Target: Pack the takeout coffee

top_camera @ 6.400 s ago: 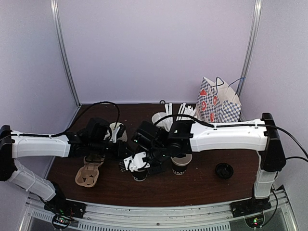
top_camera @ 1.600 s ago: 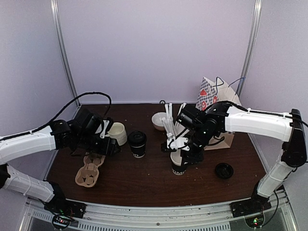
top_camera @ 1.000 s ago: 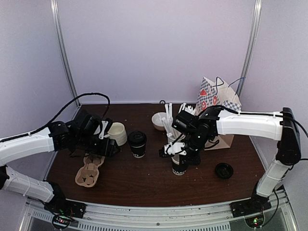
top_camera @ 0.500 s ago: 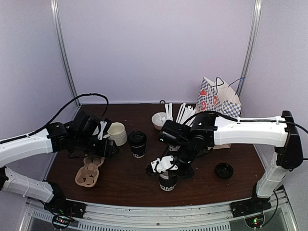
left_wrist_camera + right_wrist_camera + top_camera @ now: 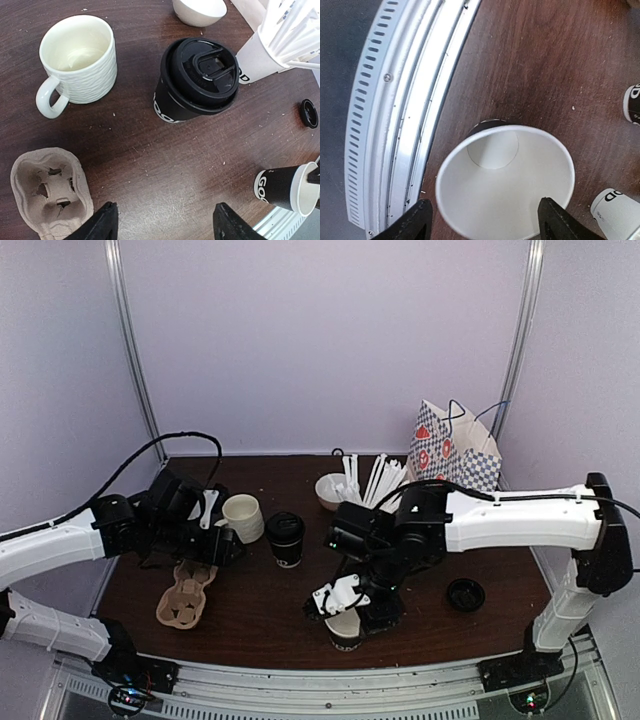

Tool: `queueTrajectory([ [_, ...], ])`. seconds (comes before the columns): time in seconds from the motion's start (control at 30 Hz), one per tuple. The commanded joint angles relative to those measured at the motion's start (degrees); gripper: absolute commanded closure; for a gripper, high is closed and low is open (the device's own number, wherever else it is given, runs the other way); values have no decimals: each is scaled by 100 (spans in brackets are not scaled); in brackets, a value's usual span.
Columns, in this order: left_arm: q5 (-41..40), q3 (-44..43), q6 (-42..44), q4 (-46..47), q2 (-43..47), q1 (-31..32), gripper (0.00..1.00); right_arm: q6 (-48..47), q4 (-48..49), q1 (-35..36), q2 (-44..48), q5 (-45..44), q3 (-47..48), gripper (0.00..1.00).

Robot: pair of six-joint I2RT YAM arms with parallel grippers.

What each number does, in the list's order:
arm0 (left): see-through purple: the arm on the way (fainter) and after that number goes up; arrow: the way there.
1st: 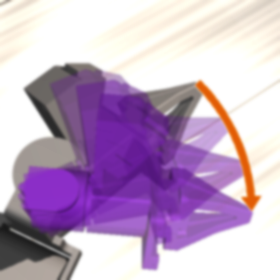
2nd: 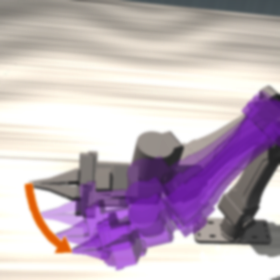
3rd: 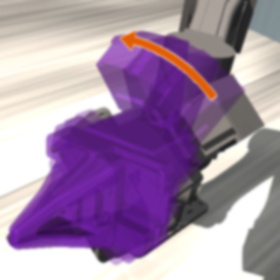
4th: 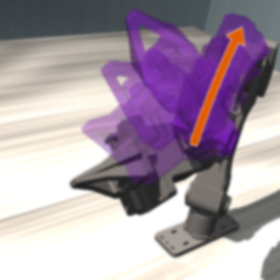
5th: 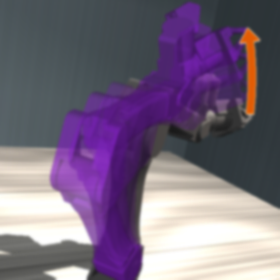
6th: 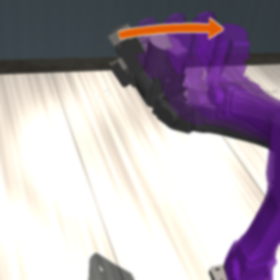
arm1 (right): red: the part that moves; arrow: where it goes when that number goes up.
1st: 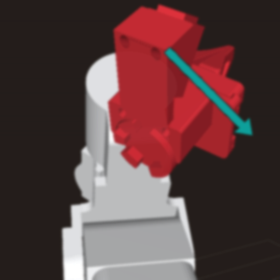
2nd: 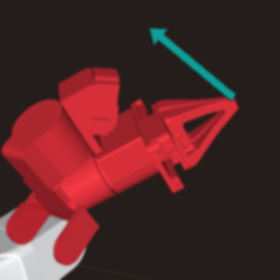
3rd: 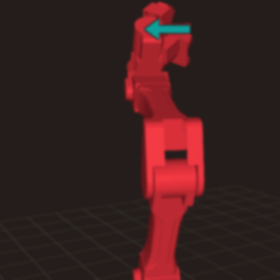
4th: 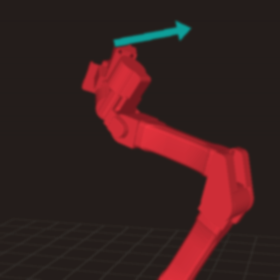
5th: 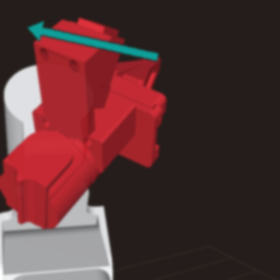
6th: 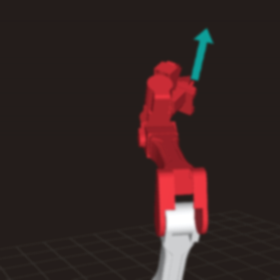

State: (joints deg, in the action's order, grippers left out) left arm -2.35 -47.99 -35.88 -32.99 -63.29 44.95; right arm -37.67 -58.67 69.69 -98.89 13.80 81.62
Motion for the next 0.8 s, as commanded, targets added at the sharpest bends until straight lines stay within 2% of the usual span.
queueTrajectory([
  [0.0, -46, -21, 194, 58, 62, -39, 32, -310, -340, -113, 823, 431, 98, 22],
  [0.1, -55, -148, 362, 31, 15, -39, 31, -437, -610, -295, 966, 628, 212, 22],
  [0.27, -28, -520, 640, 3, -96, -43, 31, -475, -618, -727, 1503, 606, -237, 24],
  [0.6, -142, -984, 1501, 443, -112, -43, 32, -628, -738, -2757, 2728, 571, -2032, 32],
  [0.77, -315, -1315, 1779, 323, -248, -39, 32, -634, -371, -3346, 3294, -185, -3061, 41],
])
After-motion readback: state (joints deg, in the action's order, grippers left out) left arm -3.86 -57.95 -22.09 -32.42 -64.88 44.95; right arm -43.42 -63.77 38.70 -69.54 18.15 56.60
